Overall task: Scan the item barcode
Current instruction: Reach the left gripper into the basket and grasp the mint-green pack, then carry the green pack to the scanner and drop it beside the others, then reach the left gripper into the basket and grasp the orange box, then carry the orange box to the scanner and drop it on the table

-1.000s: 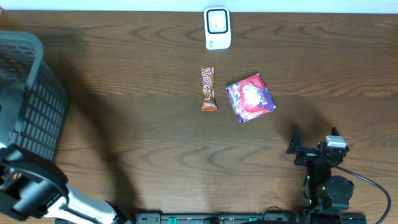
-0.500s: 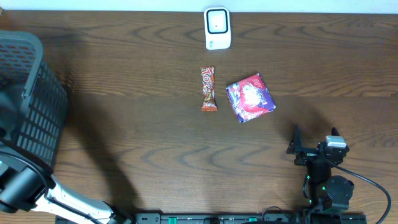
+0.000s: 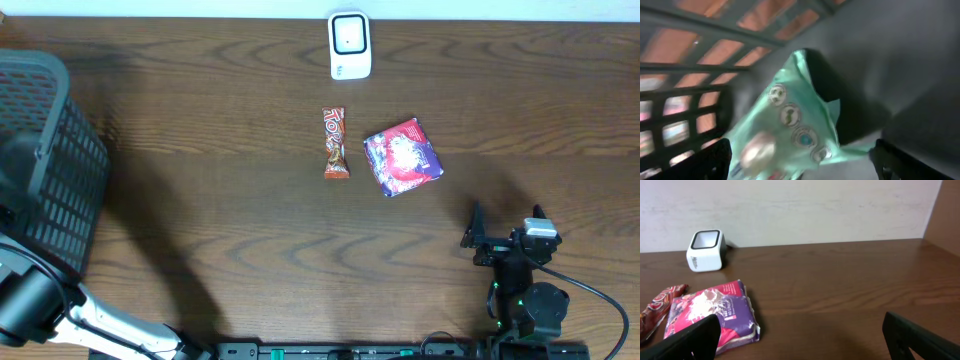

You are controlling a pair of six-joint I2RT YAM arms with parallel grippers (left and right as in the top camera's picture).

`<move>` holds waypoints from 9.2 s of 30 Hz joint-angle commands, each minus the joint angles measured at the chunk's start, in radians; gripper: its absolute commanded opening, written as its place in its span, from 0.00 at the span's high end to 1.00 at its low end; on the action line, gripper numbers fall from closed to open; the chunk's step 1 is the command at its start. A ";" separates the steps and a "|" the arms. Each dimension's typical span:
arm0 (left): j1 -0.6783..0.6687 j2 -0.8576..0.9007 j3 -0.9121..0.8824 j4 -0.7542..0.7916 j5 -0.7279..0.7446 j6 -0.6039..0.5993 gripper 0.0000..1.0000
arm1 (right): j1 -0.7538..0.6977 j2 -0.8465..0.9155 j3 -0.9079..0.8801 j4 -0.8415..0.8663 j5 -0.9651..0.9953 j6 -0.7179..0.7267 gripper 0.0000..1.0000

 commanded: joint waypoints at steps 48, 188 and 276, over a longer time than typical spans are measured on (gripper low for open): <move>-0.974 -0.663 -0.056 0.343 0.903 -0.776 0.92 | -0.003 -0.003 -0.002 -0.005 0.001 0.010 0.01; -0.267 -0.506 0.394 0.004 1.301 -0.689 0.93 | -0.003 -0.003 -0.002 -0.005 0.001 0.010 0.01; -1.010 -0.698 0.421 -0.724 0.384 -0.308 0.02 | 0.001 -0.003 -0.002 0.015 -0.224 0.436 0.01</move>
